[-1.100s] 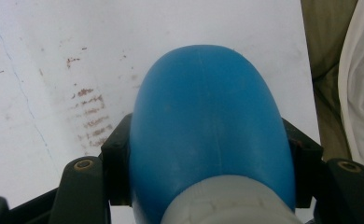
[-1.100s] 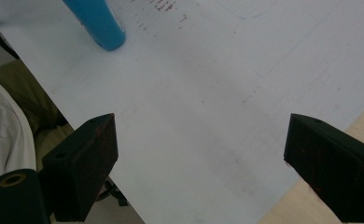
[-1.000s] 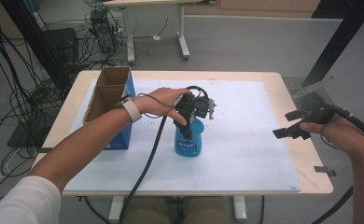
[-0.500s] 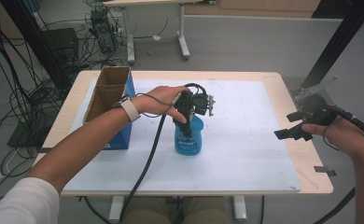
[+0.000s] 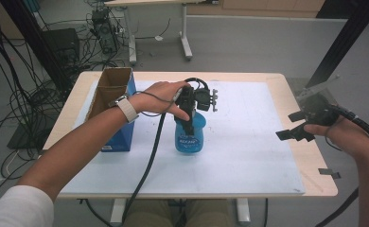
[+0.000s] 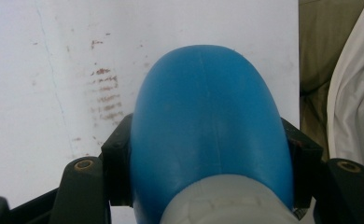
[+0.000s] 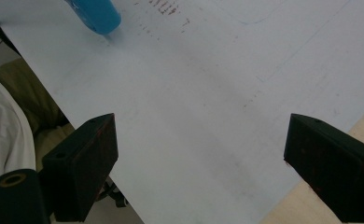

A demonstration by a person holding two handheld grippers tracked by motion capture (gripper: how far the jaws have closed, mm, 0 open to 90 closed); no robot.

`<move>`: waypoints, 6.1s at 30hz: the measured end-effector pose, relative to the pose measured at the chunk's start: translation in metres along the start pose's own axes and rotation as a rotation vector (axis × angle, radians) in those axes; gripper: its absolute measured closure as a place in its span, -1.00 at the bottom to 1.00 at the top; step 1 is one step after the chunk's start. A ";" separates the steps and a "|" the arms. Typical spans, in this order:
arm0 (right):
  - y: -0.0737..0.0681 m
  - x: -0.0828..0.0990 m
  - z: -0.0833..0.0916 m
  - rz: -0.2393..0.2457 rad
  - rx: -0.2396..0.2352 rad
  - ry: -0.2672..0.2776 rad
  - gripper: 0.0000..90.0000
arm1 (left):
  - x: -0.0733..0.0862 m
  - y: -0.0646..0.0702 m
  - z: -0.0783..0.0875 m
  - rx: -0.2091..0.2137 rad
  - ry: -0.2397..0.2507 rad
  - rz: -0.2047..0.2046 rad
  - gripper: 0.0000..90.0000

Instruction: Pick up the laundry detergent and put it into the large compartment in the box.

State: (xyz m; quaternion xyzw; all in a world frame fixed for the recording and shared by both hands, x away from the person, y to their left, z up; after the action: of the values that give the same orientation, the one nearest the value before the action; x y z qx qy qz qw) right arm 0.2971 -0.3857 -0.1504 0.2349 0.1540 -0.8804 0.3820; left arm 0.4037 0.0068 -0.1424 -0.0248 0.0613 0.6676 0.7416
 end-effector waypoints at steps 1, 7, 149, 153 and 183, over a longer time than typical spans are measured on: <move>0.000 0.000 0.000 0.003 0.000 0.002 -0.78 | 0.000 0.001 0.001 -0.001 0.002 0.008 -0.18; -0.001 0.000 0.001 0.011 -0.001 0.005 -0.78 | -0.003 0.005 0.007 -0.006 -0.008 0.029 -0.18; 0.025 -0.067 -0.044 0.205 -0.106 0.008 -0.78 | 0.140 0.013 0.205 -0.235 0.088 1.378 -0.18; 0.025 -0.070 -0.046 0.211 -0.111 0.006 -0.78 | 0.147 0.014 0.206 -0.237 0.095 1.402 -0.18; 0.030 -0.074 -0.057 0.224 -0.129 0.002 -0.78 | 0.187 0.009 0.186 -0.256 0.065 1.522 -0.17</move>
State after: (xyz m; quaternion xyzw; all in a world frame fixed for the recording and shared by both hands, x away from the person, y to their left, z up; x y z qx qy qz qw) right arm 0.3807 -0.3354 -0.1612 0.2264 0.1836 -0.8203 0.4920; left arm 0.4247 0.2145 0.0194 -0.0810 0.0058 0.9944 0.0673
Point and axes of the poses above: each handheld gripper's, and its own axes: z roughly backward along the jaws, x roughly out of its underside, y roughly to its right, the point moved 2 cm from there along -z, roughly forward along the jaws
